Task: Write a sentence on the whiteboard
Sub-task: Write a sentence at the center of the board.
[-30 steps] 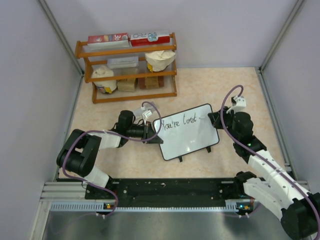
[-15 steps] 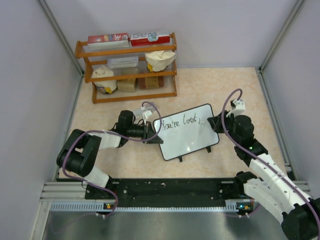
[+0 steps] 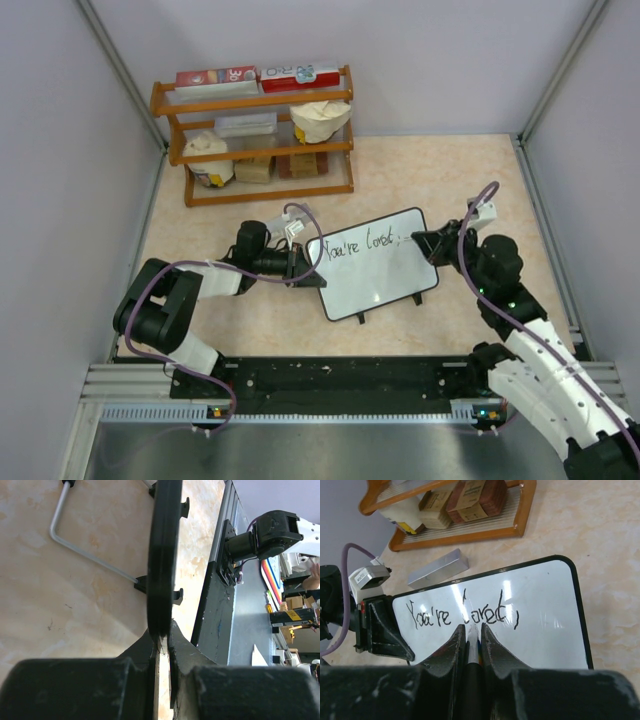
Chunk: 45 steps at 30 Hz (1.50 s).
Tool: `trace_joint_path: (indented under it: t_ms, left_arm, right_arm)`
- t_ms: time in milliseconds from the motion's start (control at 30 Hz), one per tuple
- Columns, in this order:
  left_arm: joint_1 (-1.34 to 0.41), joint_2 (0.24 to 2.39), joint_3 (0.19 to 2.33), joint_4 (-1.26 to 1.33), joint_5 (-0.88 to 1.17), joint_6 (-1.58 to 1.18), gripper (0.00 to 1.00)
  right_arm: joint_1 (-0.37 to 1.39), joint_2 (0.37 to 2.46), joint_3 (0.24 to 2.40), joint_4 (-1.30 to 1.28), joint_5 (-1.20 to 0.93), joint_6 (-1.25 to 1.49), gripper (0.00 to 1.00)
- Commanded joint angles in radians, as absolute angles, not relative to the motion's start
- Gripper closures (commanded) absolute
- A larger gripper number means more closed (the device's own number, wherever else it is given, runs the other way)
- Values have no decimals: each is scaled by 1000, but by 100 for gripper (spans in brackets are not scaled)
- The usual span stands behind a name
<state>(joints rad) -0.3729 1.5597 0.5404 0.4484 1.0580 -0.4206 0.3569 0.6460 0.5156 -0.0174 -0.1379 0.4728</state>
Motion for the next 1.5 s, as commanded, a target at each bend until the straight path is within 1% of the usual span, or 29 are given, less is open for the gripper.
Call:
trace_joint_path:
  t_ms: [0, 200, 367, 733, 1267, 1467]
  left_arm:
    - [-379, 1546, 525, 439, 1054, -383, 100]
    - [-380, 1549, 528, 439, 1055, -382, 100]
    - [-379, 1551, 528, 437, 1057, -383, 100]
    - [-380, 1546, 525, 437, 1054, -382, 100]
    - [-380, 1549, 528, 439, 1055, -383, 100]
    - [-379, 1551, 528, 439, 1055, -383, 100]
  right_arm:
    - [363, 681, 505, 100, -216, 494, 100]
    - [498, 718, 488, 161, -149, 482, 100]
    - [624, 788, 489, 225, -95, 474, 100]
    - [796, 930, 532, 282, -35, 397, 100]
    - [845, 1026, 548, 275, 40, 397, 100]
    - [845, 1051, 546, 298, 26, 397, 100]
